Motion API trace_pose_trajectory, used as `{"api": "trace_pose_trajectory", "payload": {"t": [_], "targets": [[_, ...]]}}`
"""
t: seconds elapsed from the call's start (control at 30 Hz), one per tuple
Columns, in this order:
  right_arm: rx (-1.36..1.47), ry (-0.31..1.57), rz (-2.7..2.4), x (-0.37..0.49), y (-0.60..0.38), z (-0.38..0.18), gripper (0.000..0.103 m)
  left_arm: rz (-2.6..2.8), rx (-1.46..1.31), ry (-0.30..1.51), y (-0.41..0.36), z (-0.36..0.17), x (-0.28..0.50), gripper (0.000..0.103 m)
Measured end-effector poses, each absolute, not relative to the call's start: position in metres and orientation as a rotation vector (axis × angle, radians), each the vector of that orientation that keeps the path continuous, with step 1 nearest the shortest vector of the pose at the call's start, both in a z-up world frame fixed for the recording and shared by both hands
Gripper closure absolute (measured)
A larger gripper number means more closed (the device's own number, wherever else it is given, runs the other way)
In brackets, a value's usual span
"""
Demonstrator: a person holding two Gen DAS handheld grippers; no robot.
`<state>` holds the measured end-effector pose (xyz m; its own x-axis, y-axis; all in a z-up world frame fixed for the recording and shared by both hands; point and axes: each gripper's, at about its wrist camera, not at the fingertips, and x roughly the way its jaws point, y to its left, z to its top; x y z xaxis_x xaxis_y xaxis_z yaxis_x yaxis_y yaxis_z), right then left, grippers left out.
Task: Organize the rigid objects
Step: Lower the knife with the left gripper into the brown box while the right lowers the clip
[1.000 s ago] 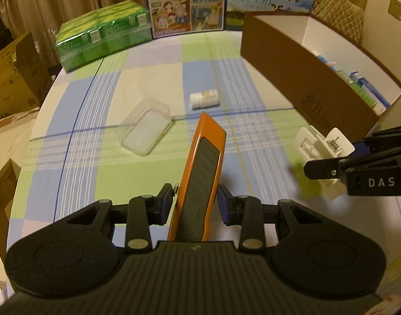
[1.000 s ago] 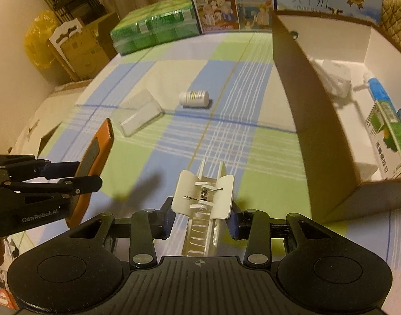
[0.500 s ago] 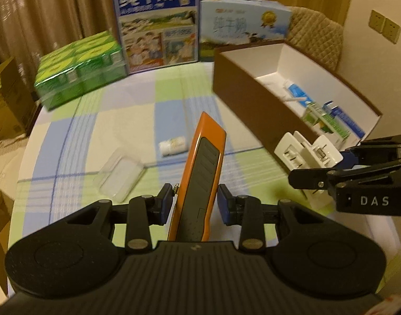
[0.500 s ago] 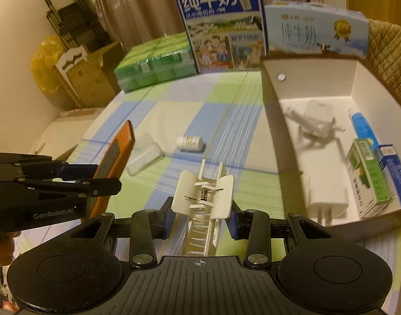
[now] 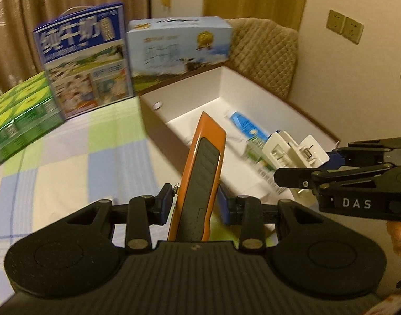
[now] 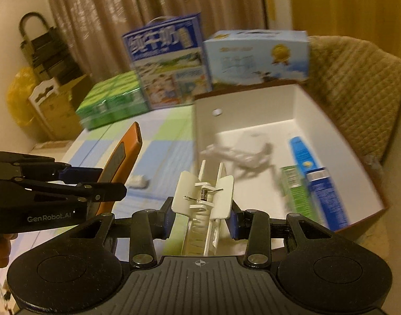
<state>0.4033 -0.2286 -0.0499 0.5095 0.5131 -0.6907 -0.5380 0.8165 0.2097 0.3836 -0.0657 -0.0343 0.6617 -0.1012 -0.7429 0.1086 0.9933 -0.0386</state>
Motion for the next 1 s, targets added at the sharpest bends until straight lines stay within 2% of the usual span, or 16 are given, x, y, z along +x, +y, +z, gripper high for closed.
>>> {"api": "trace_pose_trajectory", "payload": {"t": [0.43,1.0], "targets": [[-0.021,0.820,0.572,0.467,-0.277,-0.049,0.066,-0.141,-0.052,0.886,-0.126,-0.039,0.462,0.072],[-0.058,0.891,0.602,0.549,-0.268,-0.092,0.066,0.012,-0.175,1.029,-0.126,-0.097,0.545,0.072]]}}
